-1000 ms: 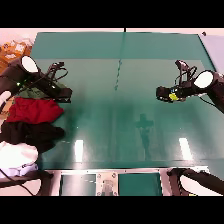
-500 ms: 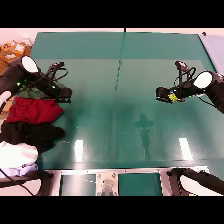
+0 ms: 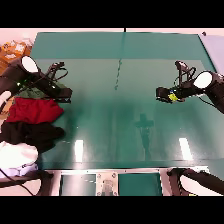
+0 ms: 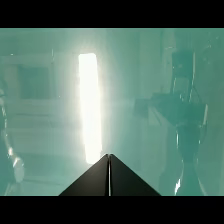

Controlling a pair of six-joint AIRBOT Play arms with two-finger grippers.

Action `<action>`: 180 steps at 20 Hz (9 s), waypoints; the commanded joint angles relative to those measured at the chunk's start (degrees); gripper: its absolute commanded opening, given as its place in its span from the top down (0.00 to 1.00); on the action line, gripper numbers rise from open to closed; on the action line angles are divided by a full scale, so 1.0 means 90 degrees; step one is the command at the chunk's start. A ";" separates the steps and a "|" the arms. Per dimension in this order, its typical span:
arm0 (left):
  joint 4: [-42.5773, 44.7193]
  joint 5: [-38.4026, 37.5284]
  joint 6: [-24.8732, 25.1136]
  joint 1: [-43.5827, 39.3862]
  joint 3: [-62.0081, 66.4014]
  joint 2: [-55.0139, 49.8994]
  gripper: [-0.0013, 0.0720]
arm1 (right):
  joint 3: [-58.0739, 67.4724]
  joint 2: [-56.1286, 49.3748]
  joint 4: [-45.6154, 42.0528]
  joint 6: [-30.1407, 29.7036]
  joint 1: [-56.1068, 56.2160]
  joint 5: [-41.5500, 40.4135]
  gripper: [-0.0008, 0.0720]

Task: Fold the shirts.

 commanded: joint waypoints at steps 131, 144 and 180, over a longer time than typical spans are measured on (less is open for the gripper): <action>-0.1506 0.0002 0.0444 0.0845 0.2127 -0.0918 0.96 | 0.0403 -0.1970 0.3245 -0.3636 -0.4061 -0.0109 0.49; -0.1336 0.1219 -0.0702 0.0748 -0.3507 0.1970 0.72 | 0.2023 -0.4206 0.3257 -0.3864 -0.3070 0.0886 0.87; -0.0151 0.1358 -0.0500 -0.0746 0.3585 0.1506 0.96 | 0.2669 0.1183 0.3660 -0.1807 -0.4165 0.0488 0.97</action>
